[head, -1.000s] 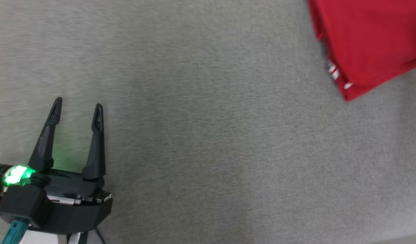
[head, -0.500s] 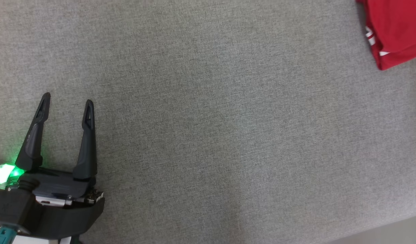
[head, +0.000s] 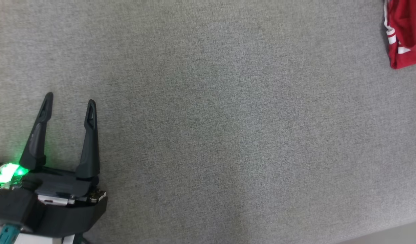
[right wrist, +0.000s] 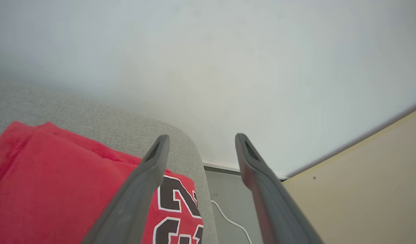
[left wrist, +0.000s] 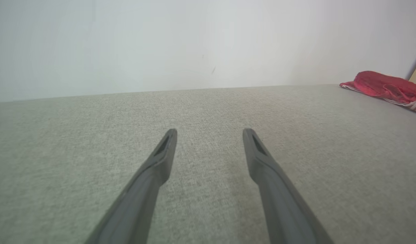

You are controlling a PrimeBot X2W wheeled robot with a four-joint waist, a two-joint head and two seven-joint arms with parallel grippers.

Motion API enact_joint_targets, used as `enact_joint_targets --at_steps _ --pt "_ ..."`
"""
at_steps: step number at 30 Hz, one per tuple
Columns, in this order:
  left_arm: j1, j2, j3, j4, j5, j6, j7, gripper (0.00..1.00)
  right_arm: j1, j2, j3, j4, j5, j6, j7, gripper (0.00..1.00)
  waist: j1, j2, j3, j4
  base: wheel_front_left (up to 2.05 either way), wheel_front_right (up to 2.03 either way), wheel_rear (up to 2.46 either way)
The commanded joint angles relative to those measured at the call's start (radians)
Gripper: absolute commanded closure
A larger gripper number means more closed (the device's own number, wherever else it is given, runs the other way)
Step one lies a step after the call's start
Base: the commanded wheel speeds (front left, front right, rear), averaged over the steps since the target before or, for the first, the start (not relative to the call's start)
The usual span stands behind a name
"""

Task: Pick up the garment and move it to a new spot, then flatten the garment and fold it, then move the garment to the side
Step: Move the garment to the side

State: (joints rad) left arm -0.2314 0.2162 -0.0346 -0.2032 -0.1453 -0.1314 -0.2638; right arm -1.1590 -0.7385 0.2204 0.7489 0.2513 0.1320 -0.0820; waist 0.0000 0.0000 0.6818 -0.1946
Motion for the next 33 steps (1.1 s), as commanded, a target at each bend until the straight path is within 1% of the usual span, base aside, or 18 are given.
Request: enact_joint_targets --at_steps 1,4,8,14,19,20,25,33 --pt "0.003 -0.006 0.002 0.021 -0.004 0.002 -0.001 0.0 -0.004 0.01 0.001 -0.004 -0.004 -0.003 -0.015 0.0 0.0 0.0 -0.026 0.011 0.0 0.0 0.0" --pt "0.015 -0.024 0.01 0.033 -0.004 0.003 -0.001 0.0 0.013 0.026 0.001 -0.017 -0.006 -0.003 -0.051 0.0 0.0 0.0 -0.071 0.026 0.0 0.0 0.0" --pt "0.043 -0.052 0.029 0.058 -0.006 0.003 -0.002 0.0 0.052 0.065 0.006 -0.046 0.005 -0.003 -0.099 0.0 0.0 0.0 -0.152 0.051 0.0 0.0 0.0" --pt "0.106 -0.08 0.072 0.094 -0.013 0.003 -0.002 0.0 0.164 0.151 -0.001 -0.114 0.041 -0.003 -0.141 0.0 0.0 0.0 -0.283 0.086 0.0 0.0 0.0" --pt "0.158 -0.095 0.093 0.129 -0.016 0.003 -0.002 0.0 0.312 0.212 -0.028 -0.173 0.061 -0.003 -0.156 0.0 0.0 0.0 -0.393 0.119 0.0 0.0 0.0" --pt "0.158 -0.095 0.093 0.129 -0.016 0.003 -0.002 0.0 0.312 0.212 -0.028 -0.173 0.061 -0.003 -0.156 0.0 0.0 0.0 -0.393 0.119 0.0 0.0 0.0" --pt "0.195 -0.11 0.099 0.158 -0.023 0.003 -0.002 0.0 0.478 0.268 -0.083 -0.234 0.074 -0.003 -0.157 0.0 0.0 0.0 -0.47 0.158 0.0 0.0 0.0" --pt "0.232 -0.119 0.091 0.203 -0.03 0.003 -0.002 0.0 0.755 0.389 -0.172 -0.377 0.084 -0.003 -0.141 0.0 0.0 0.0 -0.543 0.202 0.0 0.0 0.0"
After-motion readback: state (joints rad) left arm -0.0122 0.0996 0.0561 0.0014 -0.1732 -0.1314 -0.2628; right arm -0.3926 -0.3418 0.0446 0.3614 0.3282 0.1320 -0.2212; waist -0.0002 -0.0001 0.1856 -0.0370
